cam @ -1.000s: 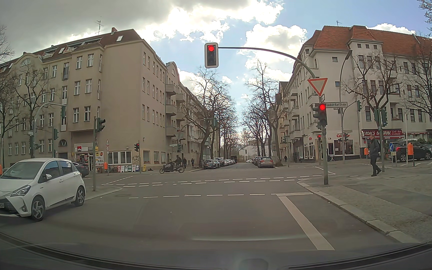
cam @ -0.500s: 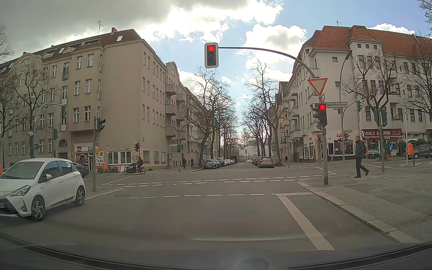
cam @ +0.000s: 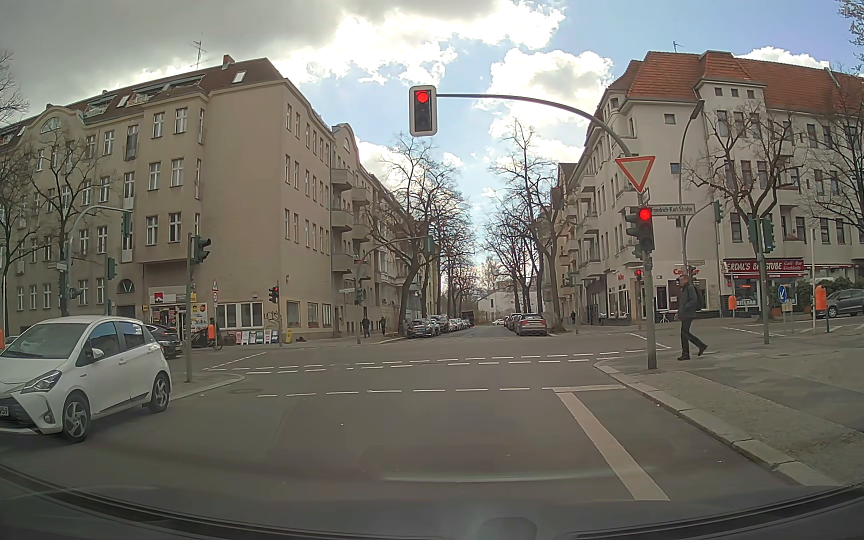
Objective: Follow the waypoints while adhering to traffic rules and regulations
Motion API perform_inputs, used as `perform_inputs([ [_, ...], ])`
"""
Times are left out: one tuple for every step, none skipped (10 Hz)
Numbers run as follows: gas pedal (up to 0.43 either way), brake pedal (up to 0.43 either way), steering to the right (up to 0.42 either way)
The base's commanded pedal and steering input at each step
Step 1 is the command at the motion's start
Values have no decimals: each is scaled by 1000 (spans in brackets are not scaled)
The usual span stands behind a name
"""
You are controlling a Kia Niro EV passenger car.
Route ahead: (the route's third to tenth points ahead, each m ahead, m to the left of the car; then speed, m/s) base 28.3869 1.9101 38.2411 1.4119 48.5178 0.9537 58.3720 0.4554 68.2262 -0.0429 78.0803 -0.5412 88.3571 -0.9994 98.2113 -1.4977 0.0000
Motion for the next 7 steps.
perform_inputs([
  [0, 470, -8],
  [0, 463, -8],
  [0, 470, -8],
  [0, 457, -8],
  [0, 476, -8],
  [0, 463, -8],
  [0, 463, -8],
])
